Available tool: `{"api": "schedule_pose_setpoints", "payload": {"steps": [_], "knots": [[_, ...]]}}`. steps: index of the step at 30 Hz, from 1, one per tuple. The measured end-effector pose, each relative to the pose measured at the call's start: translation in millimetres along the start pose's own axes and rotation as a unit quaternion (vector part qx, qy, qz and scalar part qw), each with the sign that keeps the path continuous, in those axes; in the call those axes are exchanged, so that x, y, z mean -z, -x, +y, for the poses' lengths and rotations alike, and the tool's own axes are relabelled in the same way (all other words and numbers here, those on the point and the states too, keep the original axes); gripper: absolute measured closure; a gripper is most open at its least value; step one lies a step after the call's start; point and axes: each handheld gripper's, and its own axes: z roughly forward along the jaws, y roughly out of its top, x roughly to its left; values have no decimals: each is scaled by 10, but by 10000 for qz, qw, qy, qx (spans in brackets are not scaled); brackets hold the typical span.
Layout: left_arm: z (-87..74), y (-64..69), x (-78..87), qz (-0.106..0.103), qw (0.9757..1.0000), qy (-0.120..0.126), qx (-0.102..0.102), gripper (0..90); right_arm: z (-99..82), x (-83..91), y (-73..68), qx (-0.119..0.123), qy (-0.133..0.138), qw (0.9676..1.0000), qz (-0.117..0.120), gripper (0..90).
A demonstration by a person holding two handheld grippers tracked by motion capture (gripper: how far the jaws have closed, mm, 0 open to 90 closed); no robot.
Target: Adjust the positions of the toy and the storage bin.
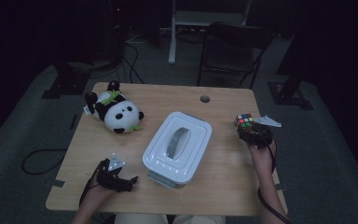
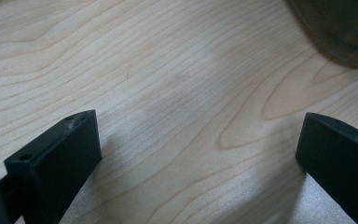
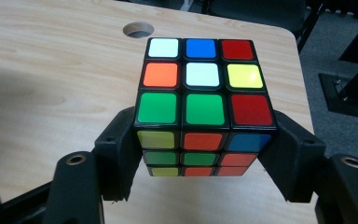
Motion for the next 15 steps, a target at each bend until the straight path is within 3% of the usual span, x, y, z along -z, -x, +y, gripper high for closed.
{"api": "schedule_pose_setpoints", "payload": {"steps": [15], "knots": [[0, 0, 0, 2, 10000, 2, 0, 6, -494, 480, 4, -74, -33, 10000, 14, 340]]}}
